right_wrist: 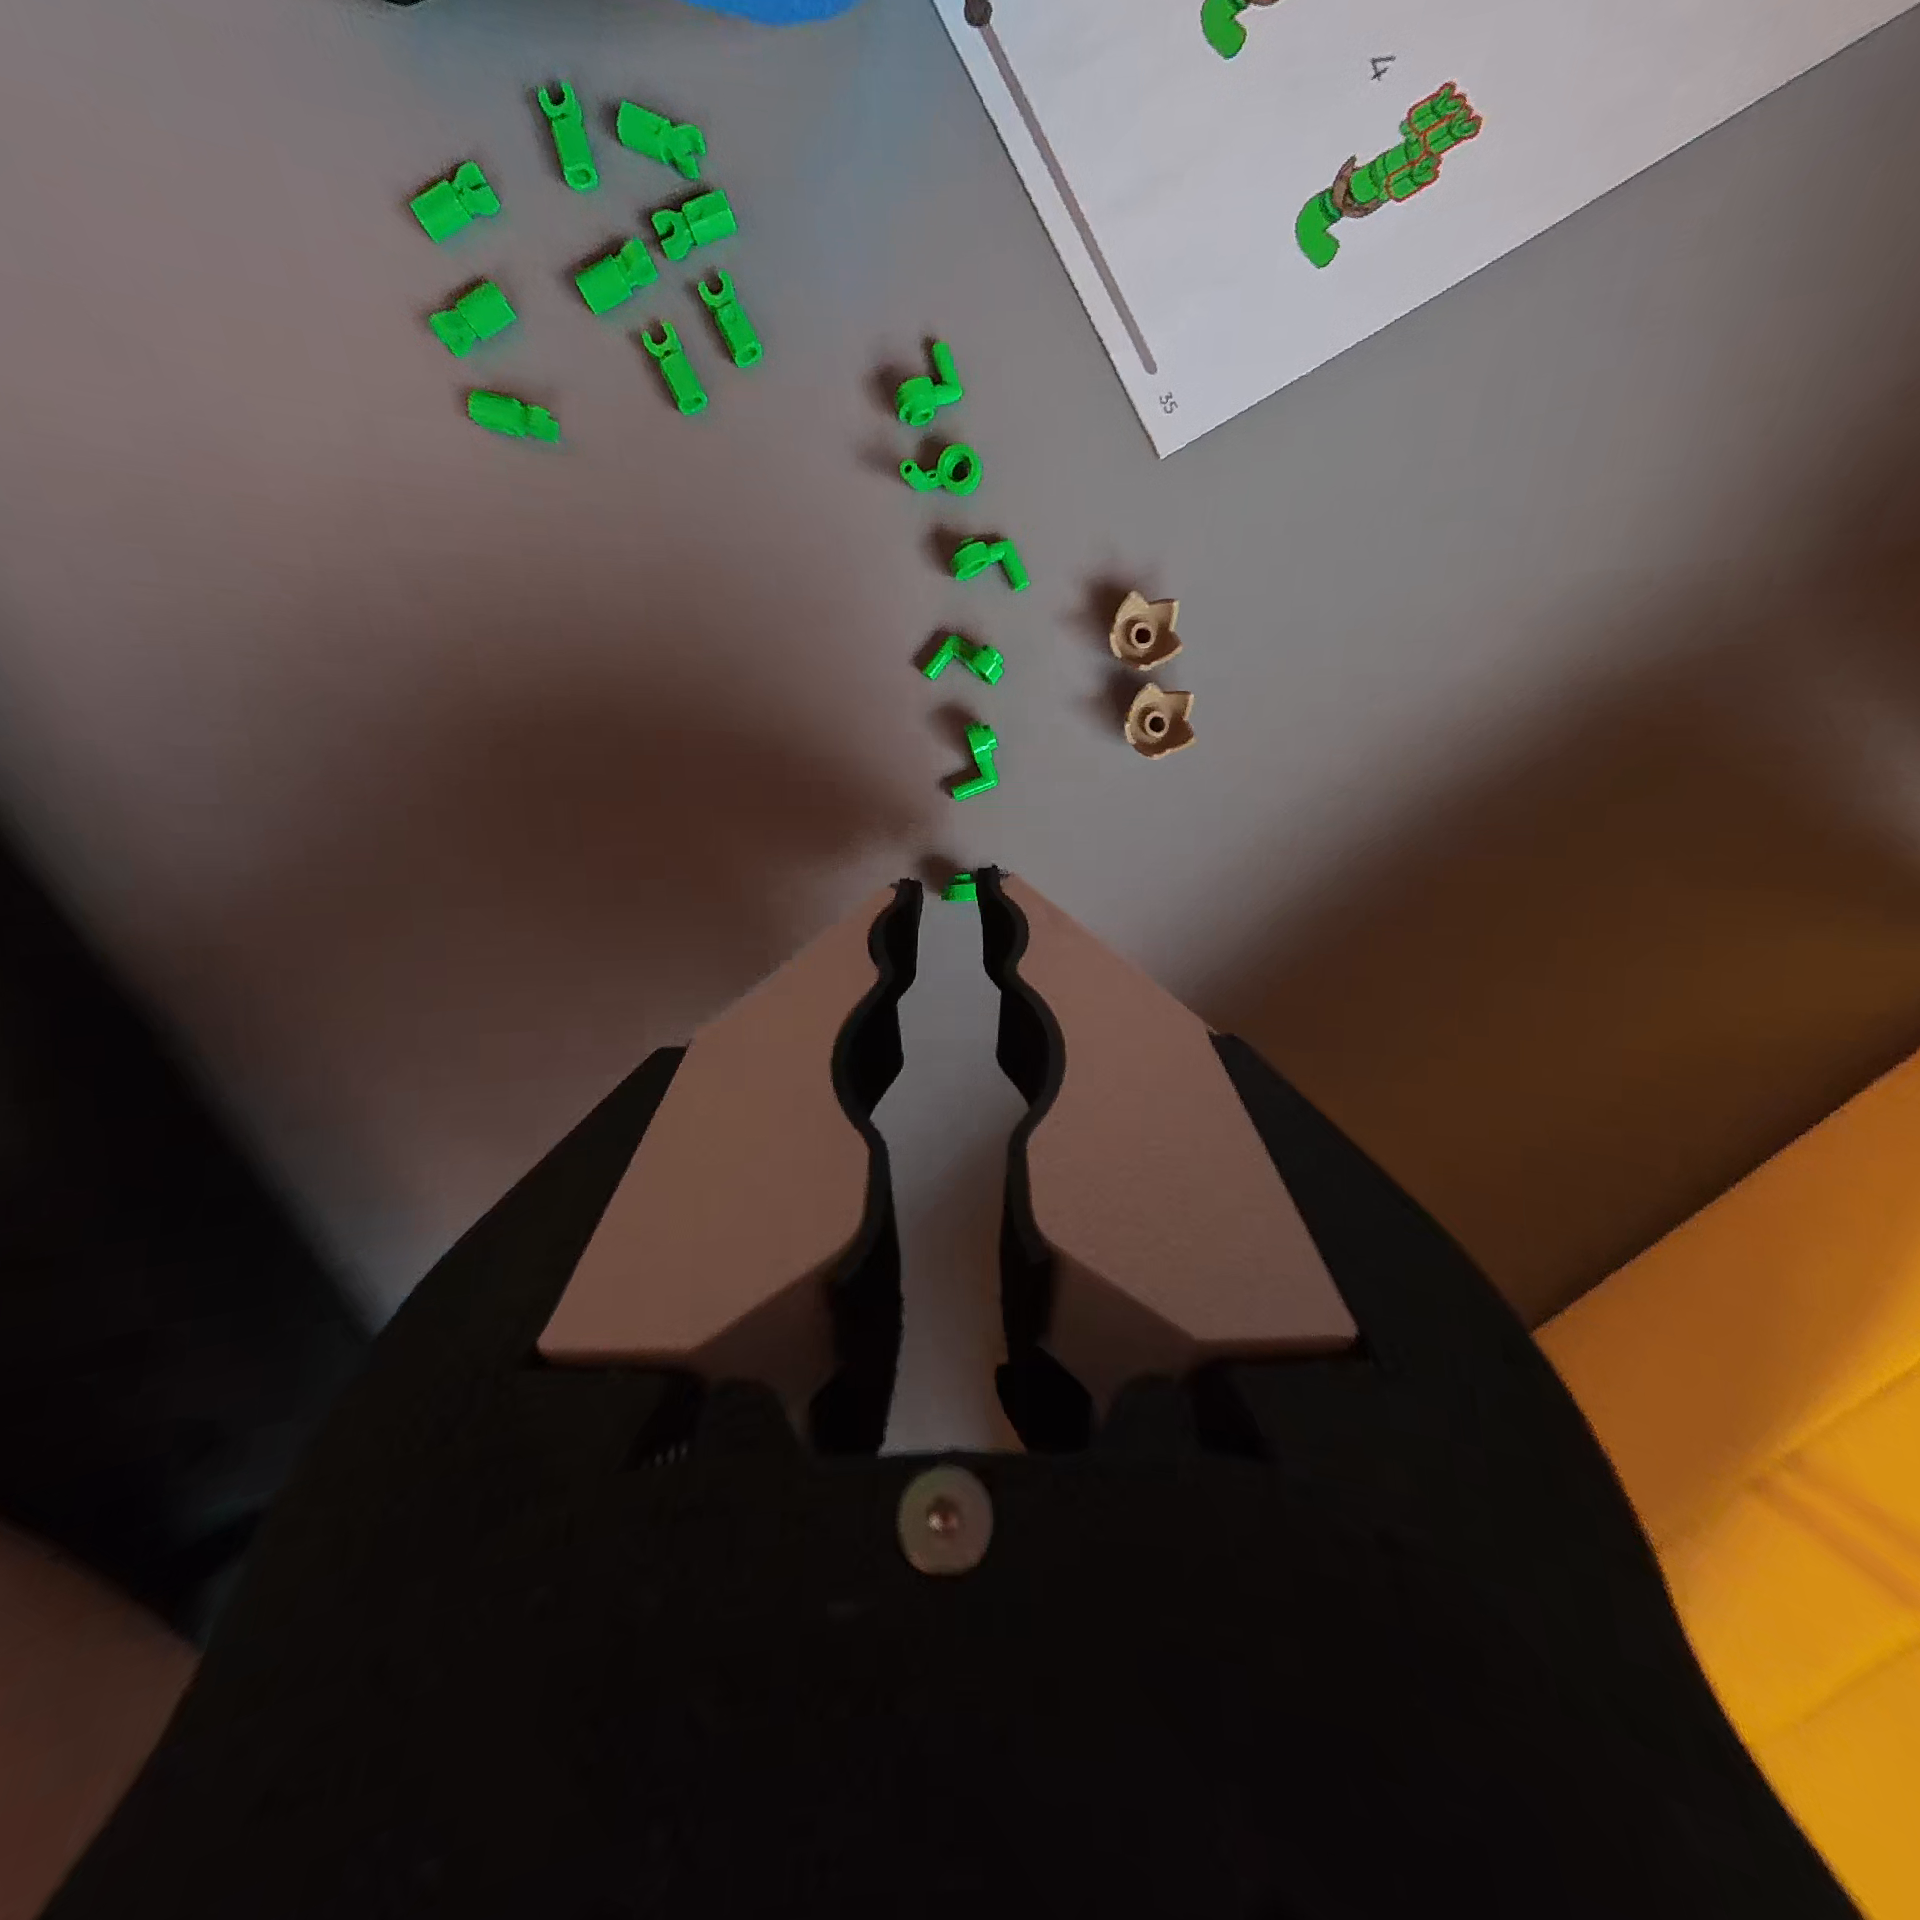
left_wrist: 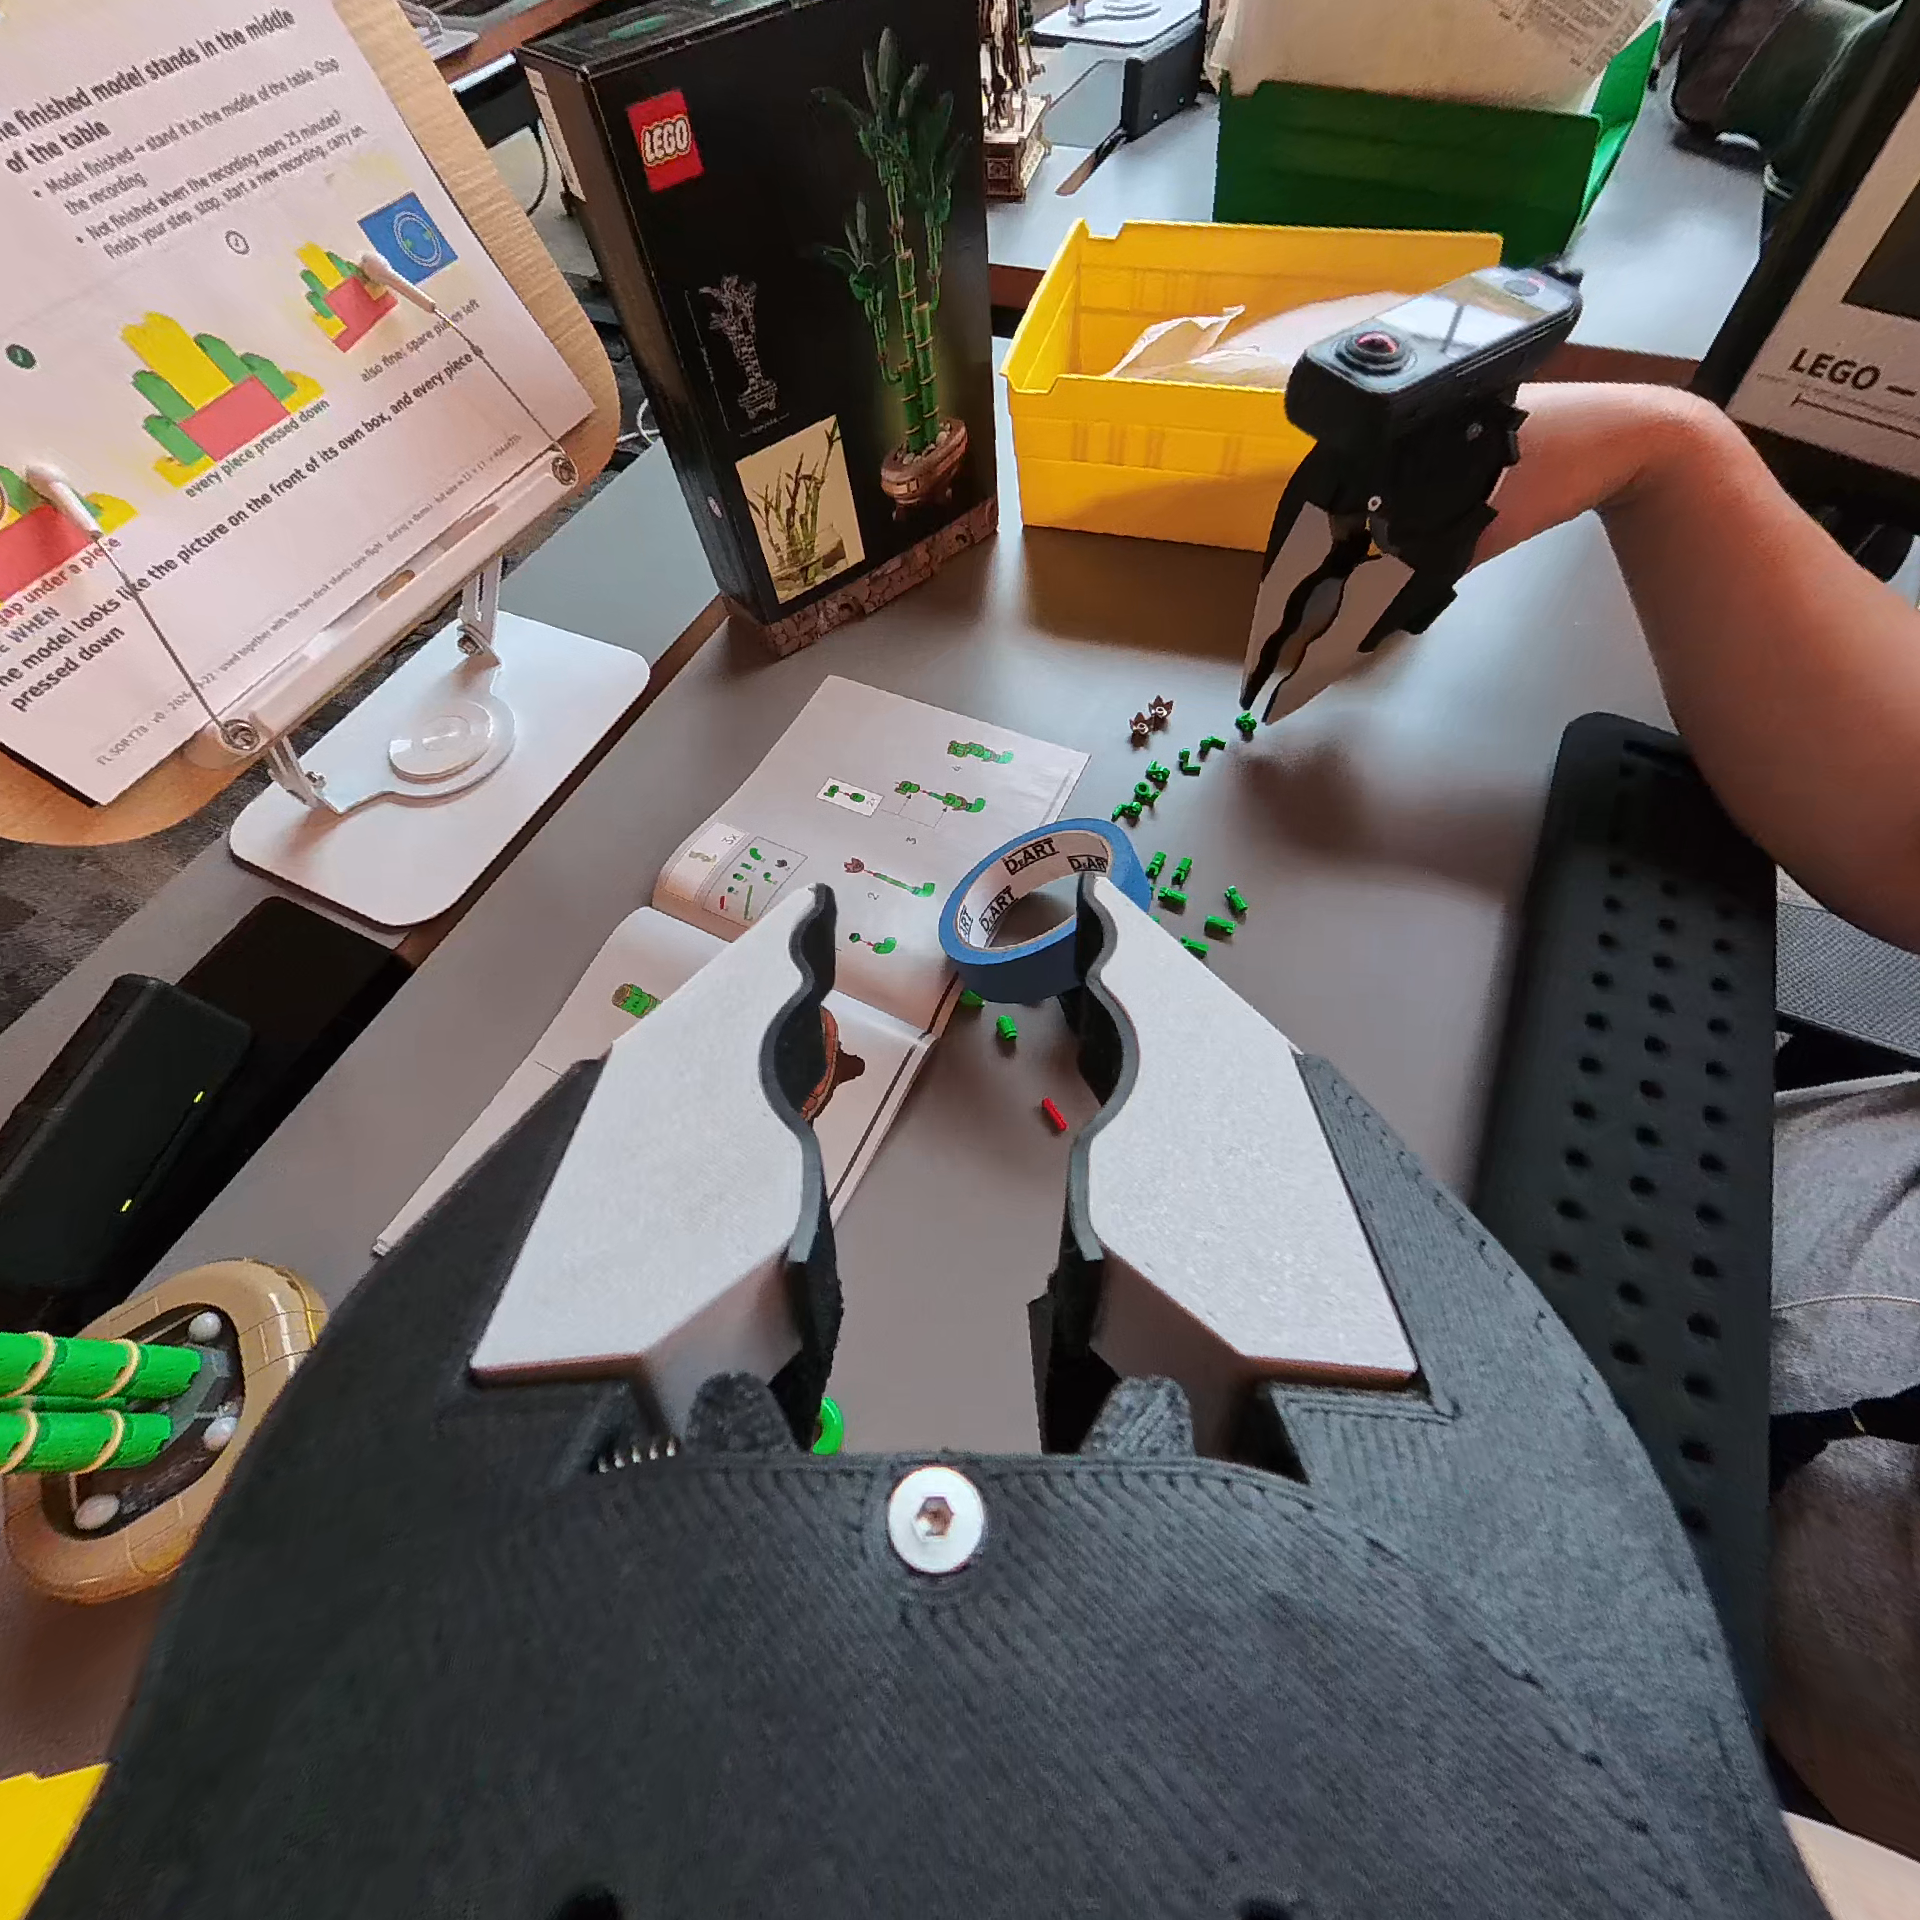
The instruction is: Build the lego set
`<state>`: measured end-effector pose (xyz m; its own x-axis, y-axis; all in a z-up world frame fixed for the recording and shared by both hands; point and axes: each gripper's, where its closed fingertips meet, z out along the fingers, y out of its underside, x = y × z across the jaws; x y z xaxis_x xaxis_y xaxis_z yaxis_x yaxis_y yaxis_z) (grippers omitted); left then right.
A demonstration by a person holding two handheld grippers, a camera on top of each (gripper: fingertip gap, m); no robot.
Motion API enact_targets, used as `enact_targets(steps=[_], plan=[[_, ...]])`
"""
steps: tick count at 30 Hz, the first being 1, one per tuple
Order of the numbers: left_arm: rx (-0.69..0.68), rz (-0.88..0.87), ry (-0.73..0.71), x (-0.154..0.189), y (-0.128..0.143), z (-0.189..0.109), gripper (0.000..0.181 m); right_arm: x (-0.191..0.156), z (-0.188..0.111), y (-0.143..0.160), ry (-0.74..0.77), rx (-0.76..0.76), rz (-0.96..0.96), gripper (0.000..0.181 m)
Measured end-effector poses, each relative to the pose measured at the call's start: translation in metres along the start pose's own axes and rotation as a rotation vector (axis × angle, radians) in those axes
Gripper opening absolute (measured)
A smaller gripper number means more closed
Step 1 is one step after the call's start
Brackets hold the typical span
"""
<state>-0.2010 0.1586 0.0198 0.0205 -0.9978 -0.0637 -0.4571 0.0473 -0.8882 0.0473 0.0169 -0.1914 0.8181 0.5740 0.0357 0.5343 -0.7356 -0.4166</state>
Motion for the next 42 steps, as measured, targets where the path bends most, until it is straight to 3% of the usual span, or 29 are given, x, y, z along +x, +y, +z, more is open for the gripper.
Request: enact_targets(steps=[42], plan=[[-0.051,-0.035,-0.011,-0.008,0.013,0.006,0.046,0.000,0.005,0.000,0.036,0.008,-0.050,0.007]])
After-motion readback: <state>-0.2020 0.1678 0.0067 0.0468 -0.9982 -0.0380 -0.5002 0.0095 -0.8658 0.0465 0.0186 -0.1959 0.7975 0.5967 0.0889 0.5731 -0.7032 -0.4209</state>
